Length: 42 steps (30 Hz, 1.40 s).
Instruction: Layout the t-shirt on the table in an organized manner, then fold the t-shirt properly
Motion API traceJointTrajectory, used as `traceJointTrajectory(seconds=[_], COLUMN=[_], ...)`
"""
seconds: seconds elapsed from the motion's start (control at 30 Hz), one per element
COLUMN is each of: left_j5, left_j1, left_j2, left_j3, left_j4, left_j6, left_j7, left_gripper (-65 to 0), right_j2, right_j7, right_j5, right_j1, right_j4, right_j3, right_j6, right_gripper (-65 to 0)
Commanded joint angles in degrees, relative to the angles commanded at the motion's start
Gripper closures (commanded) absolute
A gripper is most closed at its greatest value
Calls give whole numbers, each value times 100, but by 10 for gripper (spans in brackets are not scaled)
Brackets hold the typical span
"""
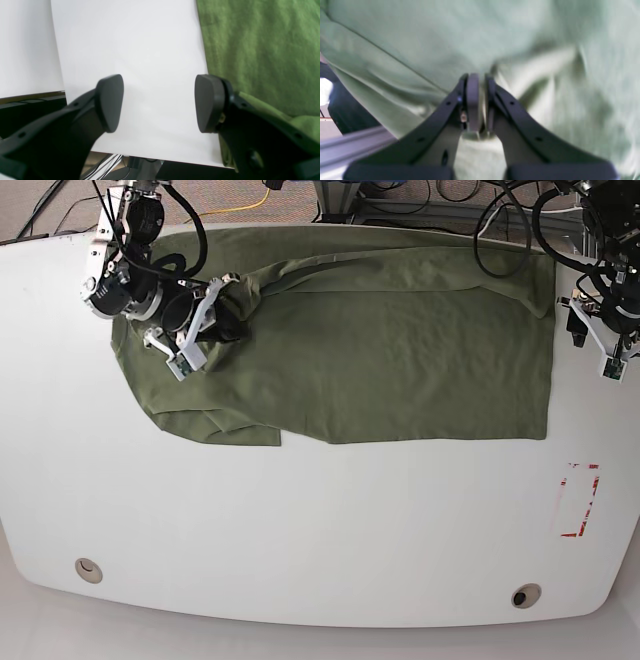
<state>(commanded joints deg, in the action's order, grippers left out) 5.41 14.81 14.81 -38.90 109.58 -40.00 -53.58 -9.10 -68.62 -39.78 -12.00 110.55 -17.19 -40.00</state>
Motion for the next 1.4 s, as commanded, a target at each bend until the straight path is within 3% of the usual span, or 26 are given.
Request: traceJointTrajectory(seconds=[0.2,0.37,0.47,0.67,0.73,1.0,1.27,1.4], left_j5=[0,0,0,0,0,0,0,0], left_j1=[0,105,114,123,123,123,105,105], left_j2=[0,9,9,9,9,9,9,9], left_j3=[0,0,0,0,0,0,26,35], left_j4=[0,0,0,0,0,0,0,0], left_j6=[0,0,0,0,0,0,0,0], left_j7=[0,0,0,0,0,0,0,0], left_gripper=[-403,-403,-403,-403,-403,-403,-403,-403], right_j2=[255,264,237,-132,-220,-563,-862,-1046], right_j7=[-18,-18,-26,-211,-202,-176,422,695], right_j5=[9,9,9,-26,0,9,26,220], right_j1=[185,220,167,-97,-237,-536,-809,-835], right_j4=[-18,9,26,255,413,501,466,457], right_j3=[9,9,9,-9,-9,9,26,475], right_j6=[0,0,0,0,0,0,0,0], right_gripper=[-33,-51,-154,-442,-487,-466,-444,-444])
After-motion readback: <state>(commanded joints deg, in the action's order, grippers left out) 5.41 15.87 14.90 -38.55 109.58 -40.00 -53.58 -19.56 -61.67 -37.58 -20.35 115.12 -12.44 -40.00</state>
